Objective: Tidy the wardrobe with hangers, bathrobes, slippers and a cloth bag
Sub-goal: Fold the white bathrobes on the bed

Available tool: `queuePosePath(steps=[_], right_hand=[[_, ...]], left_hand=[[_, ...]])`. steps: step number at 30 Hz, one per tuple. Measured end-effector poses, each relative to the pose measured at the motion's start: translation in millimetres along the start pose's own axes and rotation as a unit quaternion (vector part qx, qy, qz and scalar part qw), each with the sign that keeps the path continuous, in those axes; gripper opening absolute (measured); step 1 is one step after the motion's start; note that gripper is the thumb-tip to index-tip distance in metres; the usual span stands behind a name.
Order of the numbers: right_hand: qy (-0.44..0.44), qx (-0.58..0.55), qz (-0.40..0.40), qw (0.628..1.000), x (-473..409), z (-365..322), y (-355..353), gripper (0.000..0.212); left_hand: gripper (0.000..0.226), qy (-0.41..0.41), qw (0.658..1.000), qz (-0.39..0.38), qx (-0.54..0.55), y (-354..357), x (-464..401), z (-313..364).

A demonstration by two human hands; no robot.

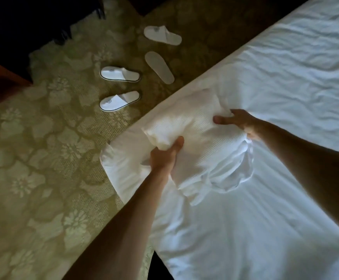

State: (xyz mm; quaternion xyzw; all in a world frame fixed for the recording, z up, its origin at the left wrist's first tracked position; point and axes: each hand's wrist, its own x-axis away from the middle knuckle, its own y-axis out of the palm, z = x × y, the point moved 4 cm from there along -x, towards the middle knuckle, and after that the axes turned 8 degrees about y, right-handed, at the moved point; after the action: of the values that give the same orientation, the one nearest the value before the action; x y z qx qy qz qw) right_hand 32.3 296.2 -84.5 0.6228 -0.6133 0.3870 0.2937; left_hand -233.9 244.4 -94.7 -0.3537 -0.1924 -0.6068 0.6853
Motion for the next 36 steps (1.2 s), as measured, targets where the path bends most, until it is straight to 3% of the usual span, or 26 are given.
queuePosePath(steps=[2, 5, 8, 11, 15, 21, 26, 30, 36], right_hand=[[0.0, 0.015, 0.0, 1.0, 1.0, 0.7, 1.3, 0.087], [-0.012, 0.026, 0.023, 0.999, 17.0, 0.0, 2.3, 0.066], [-0.042, 0.122, 0.092, 0.987, 40.5, -11.3, -6.5, 0.08], [-0.059, 0.16, 0.151, 0.974, 74.9, -19.7, -22.5, 0.082], [-0.114, 0.218, 0.183, 0.952, 151.7, -19.8, -59.7, 0.079], [-0.134, 0.205, 0.234, 0.941, 281.9, 17.2, -142.5, 0.087], [-0.096, 0.157, 0.3, 0.936, 380.9, 104.8, -201.2, 0.078], [-0.053, 0.092, 0.371, 0.923, 443.7, 177.8, -239.5, 0.07], [0.019, 0.012, 0.449, 0.893, 475.6, 259.2, -284.5, 0.059]], left_hand=[[0.08, -0.015, 1.0, -0.002, -0.008, -2.5, 0.0, -3.1], [0.081, -0.025, 0.999, -0.009, -0.043, -7.9, 15.7, 2.8], [0.103, 0.0, 0.997, 0.04, -0.061, -15.8, 30.5, 15.3], [0.118, 0.079, 0.983, 0.096, -0.138, -23.5, 54.1, 41.6], [0.105, 0.178, 0.956, 0.118, -0.2, -23.0, 98.7, 83.2], [0.093, 0.267, 0.934, 0.051, -0.23, 21.5, 197.8, 118.0], [0.096, 0.311, 0.909, -0.085, -0.264, 112.5, 275.0, 121.8], [0.093, 0.345, 0.849, -0.216, -0.336, 204.4, 345.9, 114.0], [0.084, 0.451, 0.703, -0.332, -0.438, 320.6, 409.5, 111.0]])
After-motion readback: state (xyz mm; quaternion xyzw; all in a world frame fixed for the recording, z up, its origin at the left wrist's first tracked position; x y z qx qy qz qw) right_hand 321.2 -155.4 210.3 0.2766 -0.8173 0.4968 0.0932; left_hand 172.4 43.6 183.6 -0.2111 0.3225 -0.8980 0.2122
